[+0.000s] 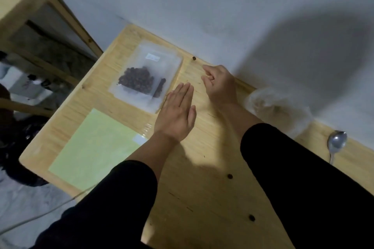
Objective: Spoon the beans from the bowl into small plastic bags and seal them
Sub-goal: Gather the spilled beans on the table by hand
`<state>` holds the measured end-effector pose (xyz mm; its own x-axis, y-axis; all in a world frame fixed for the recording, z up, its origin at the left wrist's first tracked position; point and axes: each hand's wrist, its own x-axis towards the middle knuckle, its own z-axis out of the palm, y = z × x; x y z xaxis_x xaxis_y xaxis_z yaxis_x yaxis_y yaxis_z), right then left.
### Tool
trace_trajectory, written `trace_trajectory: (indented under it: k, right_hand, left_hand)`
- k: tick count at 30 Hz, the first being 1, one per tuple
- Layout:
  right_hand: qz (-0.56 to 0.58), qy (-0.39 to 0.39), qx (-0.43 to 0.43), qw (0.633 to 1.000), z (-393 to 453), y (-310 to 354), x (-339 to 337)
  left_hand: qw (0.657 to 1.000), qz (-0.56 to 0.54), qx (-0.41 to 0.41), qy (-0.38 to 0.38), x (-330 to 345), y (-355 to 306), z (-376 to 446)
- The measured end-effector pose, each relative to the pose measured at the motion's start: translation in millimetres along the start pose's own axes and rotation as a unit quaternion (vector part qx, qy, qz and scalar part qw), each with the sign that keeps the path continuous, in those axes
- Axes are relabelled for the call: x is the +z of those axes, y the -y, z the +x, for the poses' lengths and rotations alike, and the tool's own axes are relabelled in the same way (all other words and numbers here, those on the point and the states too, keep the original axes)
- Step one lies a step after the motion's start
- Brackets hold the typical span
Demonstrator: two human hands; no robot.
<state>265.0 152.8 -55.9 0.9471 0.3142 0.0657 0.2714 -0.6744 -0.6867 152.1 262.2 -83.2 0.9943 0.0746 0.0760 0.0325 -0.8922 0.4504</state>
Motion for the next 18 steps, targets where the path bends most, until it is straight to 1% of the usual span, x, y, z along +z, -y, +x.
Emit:
trace_trajectory:
  k: [3,5,9,12,14,18]
  right_hand:
    - [-0.005,0.024,-0.038,0.999,19.1,0.1,9.4]
    - [-0.060,0.059,-0.047,0.995,30.5,-0.5,13.5]
    - [-0.166,0.100,-0.089,0.977,47.0,-0.1,18.7]
    - [-0.213,0.106,-0.100,0.966,51.4,-0.9,22.6]
    - [-0.195,0.096,-0.090,0.972,49.5,-2.2,23.3]
    - [-0.109,0.054,-0.046,0.991,38.4,-4.6,21.9]
  left_hand:
    - [1.000,-0.008,0.003,-0.005,3.1,2.0,-0.1]
    - [1.000,-0.012,0.009,-0.011,3.8,3.1,0.6]
    - [1.000,-0.006,0.012,-0.011,3.4,3.4,0.8]
    - [1.000,-0.001,0.007,-0.002,4.5,3.0,0.2]
    - [1.000,0.004,0.006,0.000,4.0,3.3,0.8]
    - [1.000,0.016,0.009,-0.001,2.6,3.8,1.7]
